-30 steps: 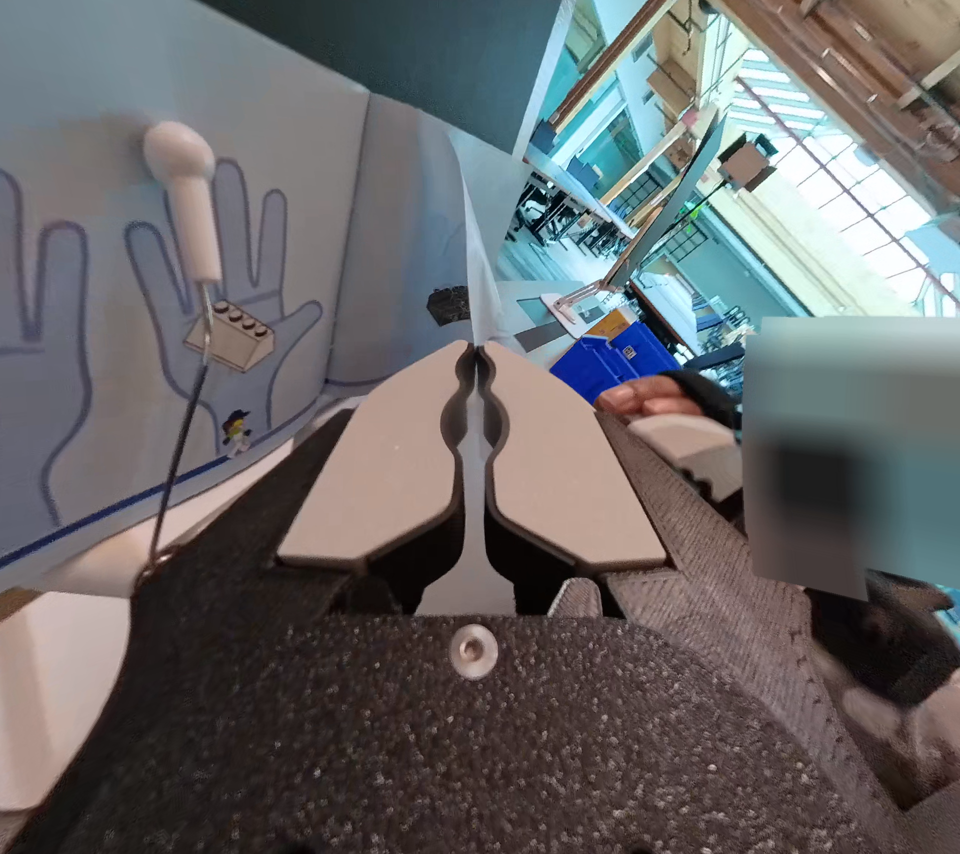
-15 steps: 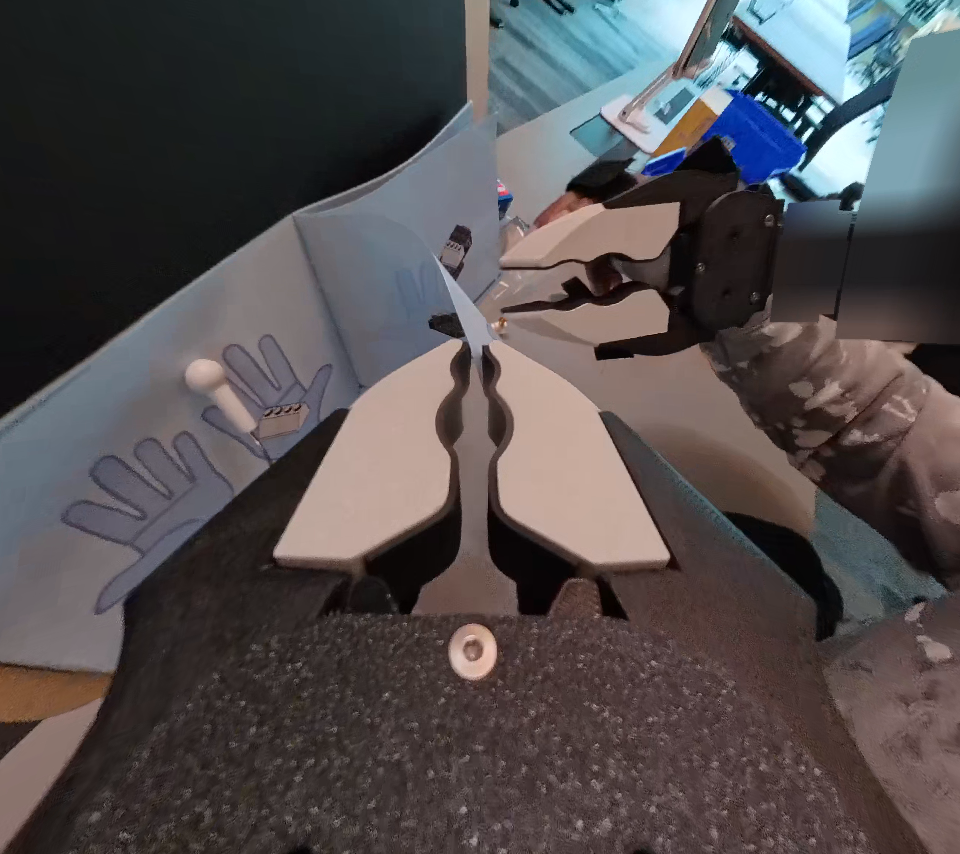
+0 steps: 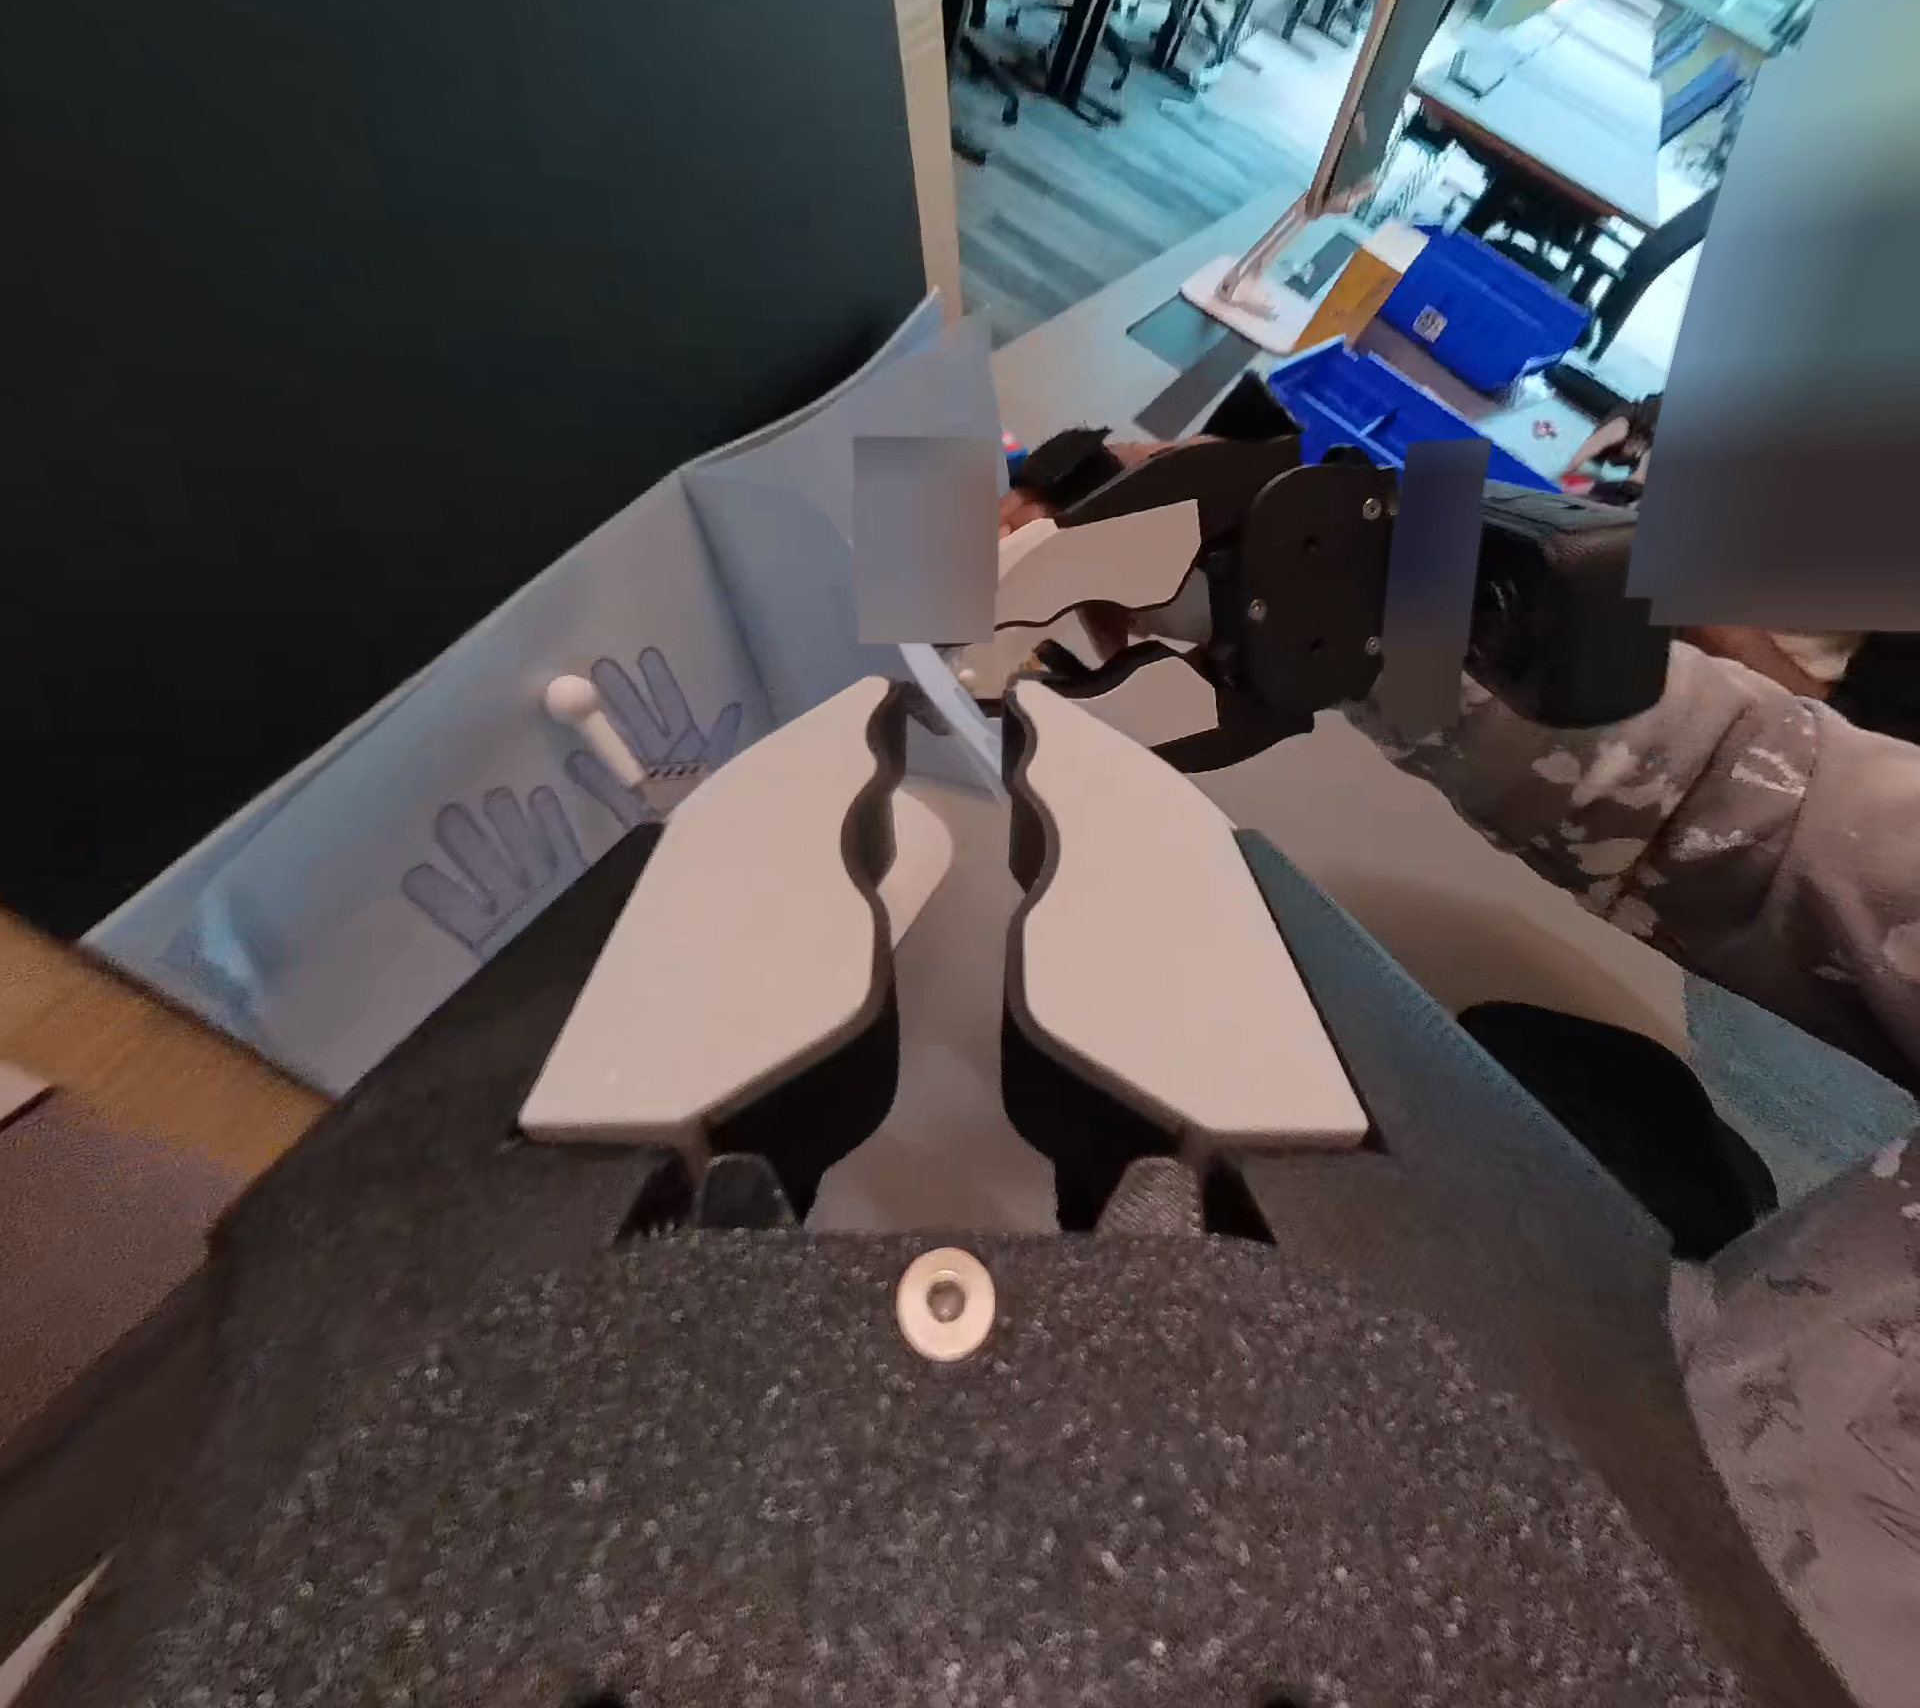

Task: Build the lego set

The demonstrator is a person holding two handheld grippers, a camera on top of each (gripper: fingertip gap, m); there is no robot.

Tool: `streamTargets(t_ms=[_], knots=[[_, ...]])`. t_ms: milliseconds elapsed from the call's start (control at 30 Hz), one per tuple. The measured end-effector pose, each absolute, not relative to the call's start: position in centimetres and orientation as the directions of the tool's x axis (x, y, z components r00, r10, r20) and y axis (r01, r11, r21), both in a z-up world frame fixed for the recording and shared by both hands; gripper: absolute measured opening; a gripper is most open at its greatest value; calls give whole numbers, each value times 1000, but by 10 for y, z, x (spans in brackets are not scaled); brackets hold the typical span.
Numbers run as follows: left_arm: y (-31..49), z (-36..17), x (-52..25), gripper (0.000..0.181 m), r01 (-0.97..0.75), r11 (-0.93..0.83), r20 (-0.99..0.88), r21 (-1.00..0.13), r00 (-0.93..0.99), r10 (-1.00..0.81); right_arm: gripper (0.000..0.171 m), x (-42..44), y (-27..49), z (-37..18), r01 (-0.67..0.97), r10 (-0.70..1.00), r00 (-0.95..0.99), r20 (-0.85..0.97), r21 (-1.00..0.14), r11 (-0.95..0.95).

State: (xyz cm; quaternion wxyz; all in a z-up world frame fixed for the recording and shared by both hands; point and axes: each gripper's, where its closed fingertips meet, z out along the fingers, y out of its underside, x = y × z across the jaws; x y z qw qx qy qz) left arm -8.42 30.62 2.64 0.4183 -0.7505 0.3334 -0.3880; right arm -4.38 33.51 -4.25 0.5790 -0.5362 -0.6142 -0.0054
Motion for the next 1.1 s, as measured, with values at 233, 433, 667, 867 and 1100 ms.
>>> streamTargets(t_ms=[233,433,667,867,1100], knots=[[338,3,-167,15,29,-397,320,-917,648,-691,22,-44,338,-52,681,654,251,714,-610,405],[327,-41,-153,16,-170,-308,106,-936,698,-708,22,-45,338,-50,673,637,263,725,-611,417],[343,-49,-112,25,-368,-270,-114,-890,752,-649,21,-45,339,-31,631,625,322,711,-653,419],[360,-58,-110,3,-427,-301,-212,-853,809,-548,19,-57,337,-20,593,636,354,686,-690,415],[353,-57,-128,3,17,-298,167,-955,857,-488,19,-88,346,-36,666,651,332,682,-659,351]])
